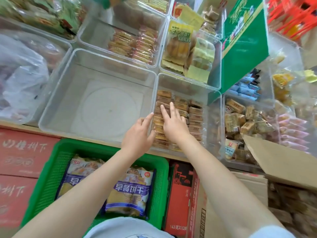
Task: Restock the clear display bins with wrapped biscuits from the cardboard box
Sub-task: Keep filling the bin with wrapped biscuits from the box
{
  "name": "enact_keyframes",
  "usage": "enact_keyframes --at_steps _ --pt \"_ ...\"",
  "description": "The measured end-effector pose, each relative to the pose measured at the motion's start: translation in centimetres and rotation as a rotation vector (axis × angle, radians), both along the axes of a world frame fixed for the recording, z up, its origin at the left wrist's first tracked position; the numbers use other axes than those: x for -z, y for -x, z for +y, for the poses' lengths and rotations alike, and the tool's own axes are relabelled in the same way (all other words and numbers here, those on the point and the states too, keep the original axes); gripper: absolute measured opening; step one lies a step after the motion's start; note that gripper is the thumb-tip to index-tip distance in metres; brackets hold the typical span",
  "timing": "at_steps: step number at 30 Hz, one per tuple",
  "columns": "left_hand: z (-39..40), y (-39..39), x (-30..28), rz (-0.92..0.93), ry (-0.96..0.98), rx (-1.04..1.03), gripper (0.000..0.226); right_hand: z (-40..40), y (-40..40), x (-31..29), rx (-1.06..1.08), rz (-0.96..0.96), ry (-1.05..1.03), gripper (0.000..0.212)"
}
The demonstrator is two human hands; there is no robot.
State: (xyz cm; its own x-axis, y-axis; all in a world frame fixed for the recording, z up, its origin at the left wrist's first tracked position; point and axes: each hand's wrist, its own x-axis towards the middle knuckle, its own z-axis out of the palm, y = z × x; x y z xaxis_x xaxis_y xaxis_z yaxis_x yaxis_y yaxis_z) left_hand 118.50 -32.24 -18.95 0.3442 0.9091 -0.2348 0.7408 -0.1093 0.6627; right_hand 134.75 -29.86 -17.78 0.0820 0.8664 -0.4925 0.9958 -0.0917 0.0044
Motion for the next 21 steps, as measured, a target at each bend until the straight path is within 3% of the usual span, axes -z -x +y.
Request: enact_keyframes --at_steps 3,6,9,13,16,18,21 --pt "-0.4 0.4 -0.8 0.023 0.066 0.044 0.066 -0.3 -0.3 -2.2 0.039 0.121 0.026 0.06" --pt "-2.5 0.6 -2.2 0.075 -0.034 0.004 0.054 -3.3 -0.9 -5.5 0.106 0.348 -0.152 0.045" --pt "-6.0 -1.2 -4.6 0.013 -0.1 -0.004 0.045 -9.3 -2.5 -9.1 0.232 0.526 -0.377 0.029" --pt "-12.0 -6.7 -8.5 -0.115 -0.059 0.124 0.034 -18.4 -6.6 -13.6 0.356 0.532 -0.804 0.022" --pt "-17.3 -11.6 -11.4 -0.238 -0.128 0.265 0.024 -24.8 -11.4 -15.6 0.518 0.471 -0.984 0.021" --pt "-20.9 -14.5 -12.9 -0.332 -0.224 0.403 0.021 -28.7 -15.1 -15.8 0.606 0.404 -0.975 0.02" --pt "-25.1 -18.2 -14.0 -0.361 -0.328 0.523 0.019 -33.7 -20.0 -14.4 0.724 0.328 -0.725 0.02"
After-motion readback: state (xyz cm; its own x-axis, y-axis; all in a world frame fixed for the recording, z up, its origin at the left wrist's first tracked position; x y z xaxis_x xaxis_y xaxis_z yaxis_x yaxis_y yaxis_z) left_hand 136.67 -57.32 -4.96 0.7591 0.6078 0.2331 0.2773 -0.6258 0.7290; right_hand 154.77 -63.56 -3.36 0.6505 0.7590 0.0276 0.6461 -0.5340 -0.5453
